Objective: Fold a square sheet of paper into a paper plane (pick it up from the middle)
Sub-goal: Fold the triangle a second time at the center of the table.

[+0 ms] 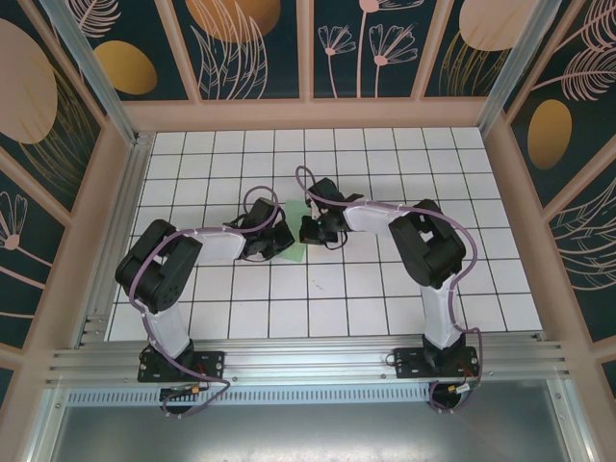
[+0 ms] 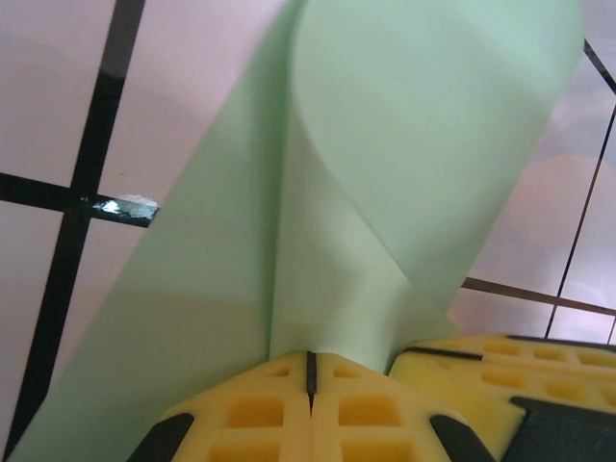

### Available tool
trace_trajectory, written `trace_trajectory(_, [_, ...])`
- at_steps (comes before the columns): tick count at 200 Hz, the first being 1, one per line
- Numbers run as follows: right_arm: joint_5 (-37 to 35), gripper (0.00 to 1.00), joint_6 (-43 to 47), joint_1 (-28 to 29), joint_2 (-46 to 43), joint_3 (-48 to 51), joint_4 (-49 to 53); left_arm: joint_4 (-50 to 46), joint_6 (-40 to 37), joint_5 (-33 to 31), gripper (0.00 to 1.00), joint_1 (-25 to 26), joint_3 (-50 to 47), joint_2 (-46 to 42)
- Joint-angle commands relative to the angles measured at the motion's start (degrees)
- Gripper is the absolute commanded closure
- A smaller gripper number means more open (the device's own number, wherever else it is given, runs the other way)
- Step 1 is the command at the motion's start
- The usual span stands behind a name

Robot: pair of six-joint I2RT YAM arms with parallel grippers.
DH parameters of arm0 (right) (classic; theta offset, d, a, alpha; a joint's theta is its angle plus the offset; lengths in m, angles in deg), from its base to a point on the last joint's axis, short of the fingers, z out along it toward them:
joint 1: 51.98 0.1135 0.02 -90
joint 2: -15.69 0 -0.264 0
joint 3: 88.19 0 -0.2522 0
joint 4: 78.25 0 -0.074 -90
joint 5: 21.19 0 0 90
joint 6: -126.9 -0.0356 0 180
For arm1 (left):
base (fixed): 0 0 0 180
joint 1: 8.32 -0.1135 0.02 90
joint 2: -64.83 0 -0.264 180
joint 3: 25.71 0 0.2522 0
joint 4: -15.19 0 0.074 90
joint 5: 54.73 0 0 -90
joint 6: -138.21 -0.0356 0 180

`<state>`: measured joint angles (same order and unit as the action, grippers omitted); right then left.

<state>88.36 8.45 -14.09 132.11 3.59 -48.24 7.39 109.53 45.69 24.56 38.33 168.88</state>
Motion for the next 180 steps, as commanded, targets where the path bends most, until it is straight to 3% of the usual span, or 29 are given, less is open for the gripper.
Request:
trace_trajectory(1, [-0.5,0.9,-0.1,-0.8,-4.3,1.5,-4.5,-2.9,1.2,-1.4,0.98,-0.3,-0.3,1.9])
trace_trajectory(56, [0.6,0.91,-3.6,1.8,-11.1,10.3,-6.8,-1.3,2.7,-1.6,1.0,-0.3,-1.6,1.7])
trace_trajectory(130, [6.7,0.96,-4.8,4.4,-6.4,11.0,-8.6,1.0,4.8,-1.5,1.0,-0.3,-3.2,0.7])
trace_trajectory(180, [3.2,0.96,-4.6,4.2,-3.3,11.1,-5.5,1.5,5.8,-1.9,1.0,-0.3,-3.9,-0.5])
